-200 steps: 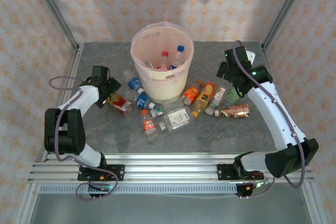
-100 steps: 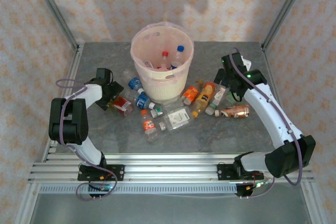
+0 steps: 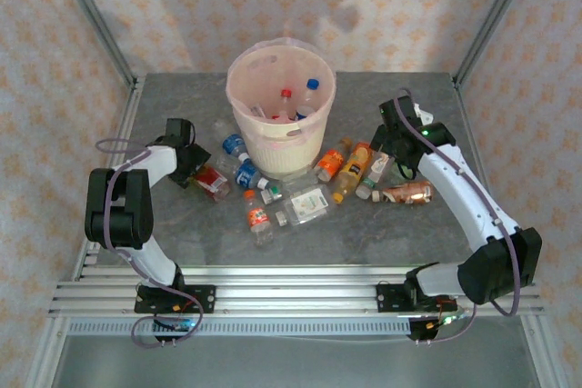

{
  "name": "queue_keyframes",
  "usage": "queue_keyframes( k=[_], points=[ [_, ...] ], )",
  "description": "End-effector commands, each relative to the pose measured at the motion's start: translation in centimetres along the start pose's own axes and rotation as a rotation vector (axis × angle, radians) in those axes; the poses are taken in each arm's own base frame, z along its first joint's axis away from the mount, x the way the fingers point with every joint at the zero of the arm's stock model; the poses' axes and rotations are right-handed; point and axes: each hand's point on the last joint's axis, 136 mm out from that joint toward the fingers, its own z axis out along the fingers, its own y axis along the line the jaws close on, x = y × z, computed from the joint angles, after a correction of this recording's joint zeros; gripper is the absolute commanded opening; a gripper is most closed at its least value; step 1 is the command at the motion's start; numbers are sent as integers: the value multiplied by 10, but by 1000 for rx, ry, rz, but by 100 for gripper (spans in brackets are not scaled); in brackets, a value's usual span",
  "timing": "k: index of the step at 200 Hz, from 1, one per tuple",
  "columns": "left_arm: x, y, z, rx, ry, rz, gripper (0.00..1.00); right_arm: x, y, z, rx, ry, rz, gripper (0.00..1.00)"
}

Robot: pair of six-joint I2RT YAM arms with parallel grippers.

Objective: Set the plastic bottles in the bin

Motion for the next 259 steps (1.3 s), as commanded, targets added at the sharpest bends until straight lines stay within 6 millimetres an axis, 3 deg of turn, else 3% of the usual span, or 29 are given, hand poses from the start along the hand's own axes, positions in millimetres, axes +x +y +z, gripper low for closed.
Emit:
queue_keyframes(
  k=[1,75,103,144,208,259],
  points=[
    [-9,7,-13,-13,-50,-11,70,-2,-4,2,14,-14,30,99],
    [-42,-5,-81,63,-237,34,65,-1,-3,1,-7,-22,48,99],
    [-56,-14,-121,125,-335,64,65,-1,-4,-1,-9,-29,54,99],
    [-74,-33,-197,302,-513,102,65,2,-6,2,-6,-26,66,99],
    [-78,-95,-330,638,-780,231,62,6,-5,4,-16,-19,78,99],
    [-54,-168,-392,880,-868,376,61,9,-9,1,-21,-22,89,99]
  ],
)
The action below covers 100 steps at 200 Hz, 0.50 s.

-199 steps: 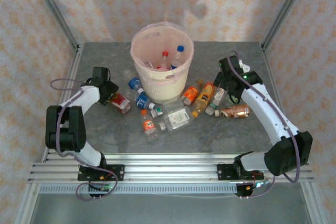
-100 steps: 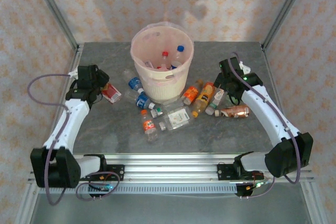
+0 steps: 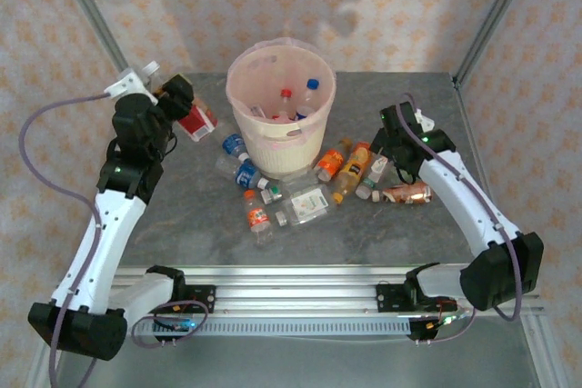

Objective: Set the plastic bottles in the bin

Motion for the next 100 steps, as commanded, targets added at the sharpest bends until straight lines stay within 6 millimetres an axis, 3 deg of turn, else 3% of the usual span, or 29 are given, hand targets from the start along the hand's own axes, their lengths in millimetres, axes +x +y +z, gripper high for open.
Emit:
queue_keyframes(
  k=[1,49,83,100],
  points=[
    [-33,-51,2,144,-115,56,61,0,-7,-3,2,-14,29,99],
    [-35,-143,10,364,-147,204,60,3,-10,-4,8,-12,33,99],
    [-7,-201,21,482,-132,345,59,4,-13,-5,15,-10,41,99],
    [8,-221,32,509,-120,393,59,4,-15,-7,17,-15,43,99]
  ],
)
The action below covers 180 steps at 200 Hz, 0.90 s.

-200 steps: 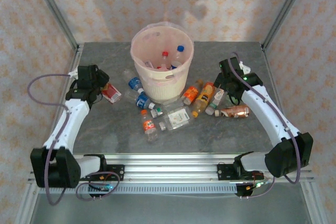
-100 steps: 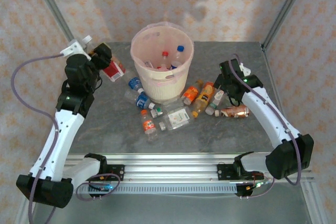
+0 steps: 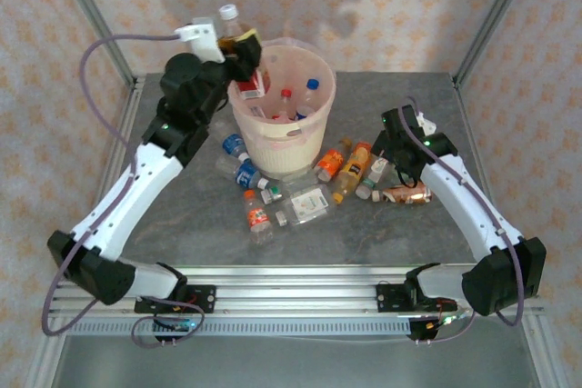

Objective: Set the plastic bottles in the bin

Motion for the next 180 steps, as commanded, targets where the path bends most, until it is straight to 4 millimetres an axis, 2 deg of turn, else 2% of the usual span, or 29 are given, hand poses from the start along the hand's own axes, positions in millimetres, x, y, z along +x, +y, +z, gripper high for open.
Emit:
queue_keyframes(
  k=[1,40,75,92,136,180],
  points=[
    [-12,-33,15,84,-52,125,59,-2,-10,-6,17,-21,26,99],
    [17,-49,48,124,5,133,60,-2,-19,-12,40,-36,22,99],
    [51,-50,65,156,11,133,62,-1,-23,-13,50,-40,19,99],
    [67,-48,72,157,25,134,66,-1,-24,-14,49,-40,18,99],
    [107,-40,84,146,98,136,68,-1,-28,-15,62,-50,19,99],
    [147,-28,85,111,189,153,68,-2,-28,-16,62,-53,23,99]
  ],
)
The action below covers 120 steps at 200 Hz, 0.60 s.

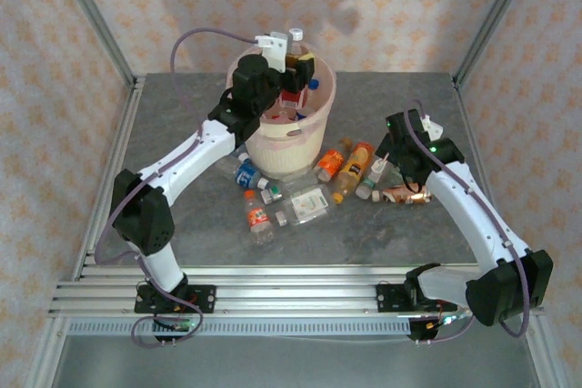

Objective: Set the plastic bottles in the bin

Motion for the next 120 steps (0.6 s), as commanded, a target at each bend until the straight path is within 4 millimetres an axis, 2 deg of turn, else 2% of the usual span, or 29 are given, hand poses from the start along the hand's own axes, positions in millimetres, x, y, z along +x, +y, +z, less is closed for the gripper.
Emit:
queue_keyframes(
  k=[1,78,120],
  points=[
    [6,1,2,-5,-1,9,68,-1,-13,-3,43,-18,10,99],
    [42,10,13,-29,123,25,68,0,-17,-3,59,-21,14,99],
    [58,27,13,-45,227,2,68,-3,-16,-4,60,-31,16,99]
  ],
)
